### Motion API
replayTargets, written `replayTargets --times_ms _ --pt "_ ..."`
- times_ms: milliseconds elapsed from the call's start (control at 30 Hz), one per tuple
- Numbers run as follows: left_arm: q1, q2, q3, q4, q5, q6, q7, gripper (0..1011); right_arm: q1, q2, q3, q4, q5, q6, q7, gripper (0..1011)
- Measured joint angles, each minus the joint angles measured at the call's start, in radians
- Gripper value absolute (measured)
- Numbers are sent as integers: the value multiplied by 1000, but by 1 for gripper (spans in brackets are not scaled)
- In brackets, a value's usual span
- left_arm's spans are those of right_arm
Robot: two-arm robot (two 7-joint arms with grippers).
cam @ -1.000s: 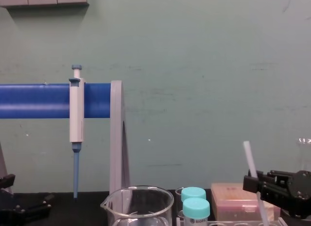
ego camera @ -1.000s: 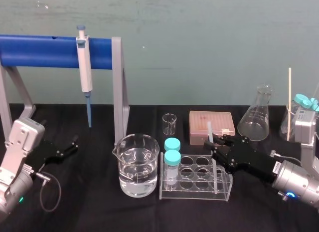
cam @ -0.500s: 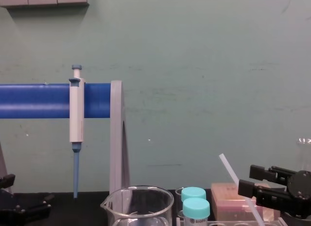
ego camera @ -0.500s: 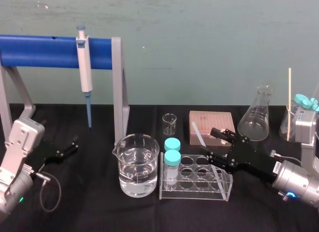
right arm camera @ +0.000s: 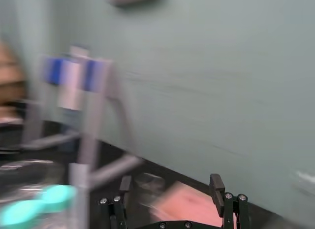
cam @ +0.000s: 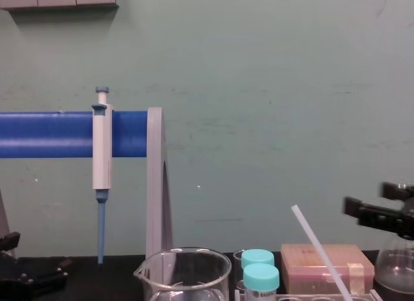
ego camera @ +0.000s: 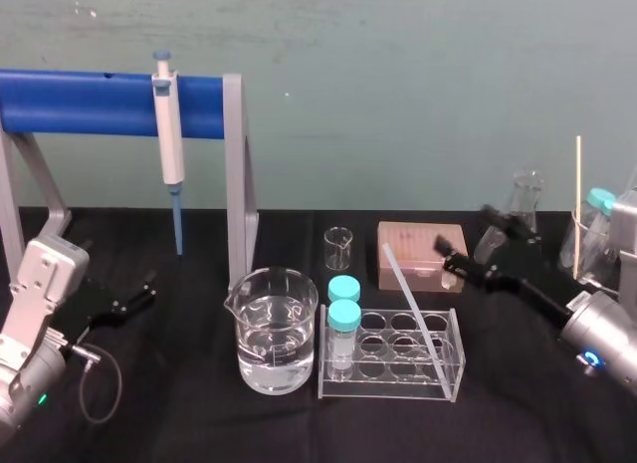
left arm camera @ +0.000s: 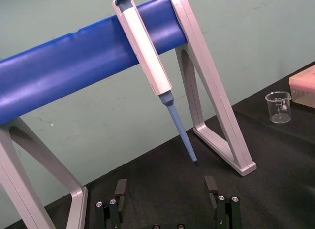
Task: Pick up the stirring rod with one hand, then place it down.
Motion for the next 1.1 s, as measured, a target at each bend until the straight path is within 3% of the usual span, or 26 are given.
replayTargets --times_ms 100,133,267,533,1100 --pt "0 0 0 0 0 0 0 1000 -24 -10 17 -32 -48 73 -140 1003" --pt "0 0 0 0 0 0 0 1000 -35 -18 25 -42 -67 120 -203 1003" --pt "0 0 0 0 0 0 0 1000 -50 -33 29 -37 -90 195 -267 1003" --pt "0 0 0 0 0 0 0 1000 -60 -50 30 0 -116 251 -289 1003" --pt "0 0 0 0 0 0 0 1000 -59 -48 29 -6 -112 245 -289 1003"
